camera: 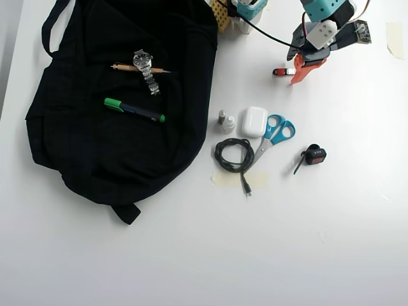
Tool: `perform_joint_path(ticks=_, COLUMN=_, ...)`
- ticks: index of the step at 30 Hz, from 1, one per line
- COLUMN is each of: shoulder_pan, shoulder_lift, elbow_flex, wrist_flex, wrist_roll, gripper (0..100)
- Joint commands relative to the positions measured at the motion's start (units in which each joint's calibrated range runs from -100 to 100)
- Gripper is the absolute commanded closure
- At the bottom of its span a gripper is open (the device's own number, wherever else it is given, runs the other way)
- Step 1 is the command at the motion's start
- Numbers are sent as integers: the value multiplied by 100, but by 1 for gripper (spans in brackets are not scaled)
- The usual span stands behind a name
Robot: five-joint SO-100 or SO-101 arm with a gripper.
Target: Put the usb stick into the black bag
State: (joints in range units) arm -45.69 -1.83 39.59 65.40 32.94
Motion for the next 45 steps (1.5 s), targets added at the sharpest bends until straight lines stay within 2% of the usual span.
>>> perform_joint_path(ticks=1, shoulder_pan=81, shoulder_lift=-24, elbow_flex=-15, wrist_flex=-29, wrist_roll=25, gripper=77)
perform_joint_path(ticks=11, shoulder_pan=253, shoulder_lift=-24, elbow_flex=452, wrist_flex=-571, wrist_roll=177, gripper=76)
perform_joint_path(ticks=45, shoulder_pan=66, shoulder_lift=-32, elbow_flex=623, wrist_flex=-537, wrist_roll=51, gripper=77)
